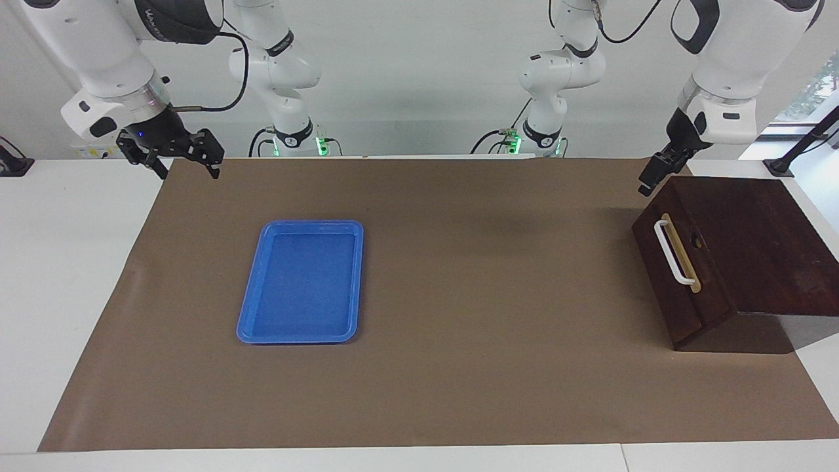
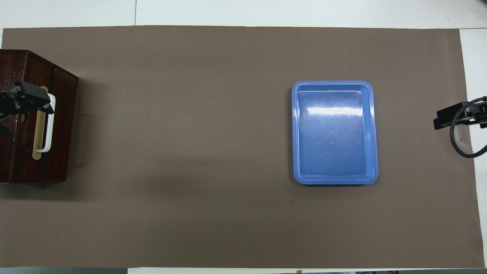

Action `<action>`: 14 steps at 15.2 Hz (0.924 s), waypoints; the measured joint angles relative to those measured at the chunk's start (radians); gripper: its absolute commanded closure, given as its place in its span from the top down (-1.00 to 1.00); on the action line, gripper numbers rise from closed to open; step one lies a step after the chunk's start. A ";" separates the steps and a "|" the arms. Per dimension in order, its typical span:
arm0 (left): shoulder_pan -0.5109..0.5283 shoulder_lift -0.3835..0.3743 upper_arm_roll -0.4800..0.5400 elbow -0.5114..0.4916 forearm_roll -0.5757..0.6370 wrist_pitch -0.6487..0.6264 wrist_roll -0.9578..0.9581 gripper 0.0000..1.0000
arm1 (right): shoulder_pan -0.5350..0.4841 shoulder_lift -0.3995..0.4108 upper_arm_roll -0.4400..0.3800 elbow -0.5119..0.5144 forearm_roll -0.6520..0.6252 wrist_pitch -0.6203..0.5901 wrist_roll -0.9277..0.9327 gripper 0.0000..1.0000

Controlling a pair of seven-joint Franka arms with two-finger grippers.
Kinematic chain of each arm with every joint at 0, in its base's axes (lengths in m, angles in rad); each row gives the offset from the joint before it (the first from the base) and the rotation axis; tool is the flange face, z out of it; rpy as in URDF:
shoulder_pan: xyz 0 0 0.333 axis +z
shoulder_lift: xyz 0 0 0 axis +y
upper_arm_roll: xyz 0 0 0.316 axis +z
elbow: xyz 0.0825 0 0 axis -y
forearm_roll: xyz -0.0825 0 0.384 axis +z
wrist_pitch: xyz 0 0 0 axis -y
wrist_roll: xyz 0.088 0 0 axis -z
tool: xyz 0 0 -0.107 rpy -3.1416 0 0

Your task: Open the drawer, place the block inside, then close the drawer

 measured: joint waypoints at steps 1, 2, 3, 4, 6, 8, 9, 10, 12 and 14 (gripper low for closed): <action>0.006 -0.001 0.008 0.003 -0.004 -0.028 0.109 1.00 | 0.000 0.000 0.000 0.000 0.000 0.000 0.000 1.00; 0.012 -0.002 0.013 0.003 -0.005 -0.054 0.205 1.00 | 0.000 0.000 0.000 0.000 0.000 0.000 0.000 1.00; 0.014 -0.004 0.018 0.002 -0.006 -0.070 0.273 1.00 | 0.000 0.000 0.000 0.000 0.000 0.000 0.000 1.00; 0.016 -0.005 0.018 0.000 -0.008 -0.077 0.311 1.00 | 0.000 0.000 0.000 0.000 0.000 0.000 0.000 1.00; 0.014 -0.007 0.006 -0.002 -0.014 -0.079 0.340 1.00 | 0.000 0.000 0.000 0.000 0.000 0.000 0.000 1.00; -0.008 -0.014 -0.023 -0.005 -0.015 -0.083 0.335 1.00 | 0.000 0.000 0.000 0.000 0.000 0.000 0.000 1.00; -0.014 -0.016 -0.030 -0.007 -0.015 -0.082 0.323 1.00 | 0.000 0.000 0.000 0.000 0.000 0.000 0.000 1.00; -0.020 -0.017 -0.031 -0.008 -0.015 -0.080 0.315 1.00 | 0.000 0.000 0.000 0.000 0.000 0.000 0.000 1.00; -0.030 -0.020 -0.032 -0.023 -0.020 -0.076 0.310 1.00 | 0.000 0.000 0.000 0.000 0.000 0.000 0.000 1.00; -0.033 -0.028 -0.035 -0.043 -0.042 -0.055 0.310 1.00 | 0.000 0.000 0.000 0.000 0.000 0.000 0.000 1.00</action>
